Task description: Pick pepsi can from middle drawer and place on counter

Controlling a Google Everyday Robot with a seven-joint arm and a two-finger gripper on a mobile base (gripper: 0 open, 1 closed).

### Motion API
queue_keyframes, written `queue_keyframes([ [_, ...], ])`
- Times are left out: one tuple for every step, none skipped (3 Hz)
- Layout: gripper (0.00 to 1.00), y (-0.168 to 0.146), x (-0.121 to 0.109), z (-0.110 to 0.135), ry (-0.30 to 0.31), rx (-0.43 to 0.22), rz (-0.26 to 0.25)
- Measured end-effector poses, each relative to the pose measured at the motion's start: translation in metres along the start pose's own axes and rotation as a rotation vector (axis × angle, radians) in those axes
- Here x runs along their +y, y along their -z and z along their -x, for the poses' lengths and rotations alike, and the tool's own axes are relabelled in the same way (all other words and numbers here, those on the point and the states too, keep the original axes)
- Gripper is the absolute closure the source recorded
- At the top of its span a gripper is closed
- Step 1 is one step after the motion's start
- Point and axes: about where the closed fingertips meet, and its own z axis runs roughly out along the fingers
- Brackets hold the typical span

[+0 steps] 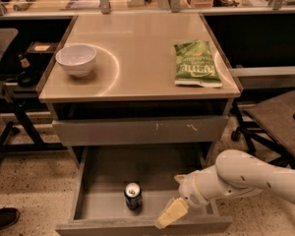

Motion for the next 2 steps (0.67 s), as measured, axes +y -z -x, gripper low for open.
queue_keyframes([
  [0.00, -0.022, -0.015, 0.007, -0.002, -0.056, 0.007],
  [0.00, -0.042, -0.026, 0.016, -0.017, -0.104, 0.029],
])
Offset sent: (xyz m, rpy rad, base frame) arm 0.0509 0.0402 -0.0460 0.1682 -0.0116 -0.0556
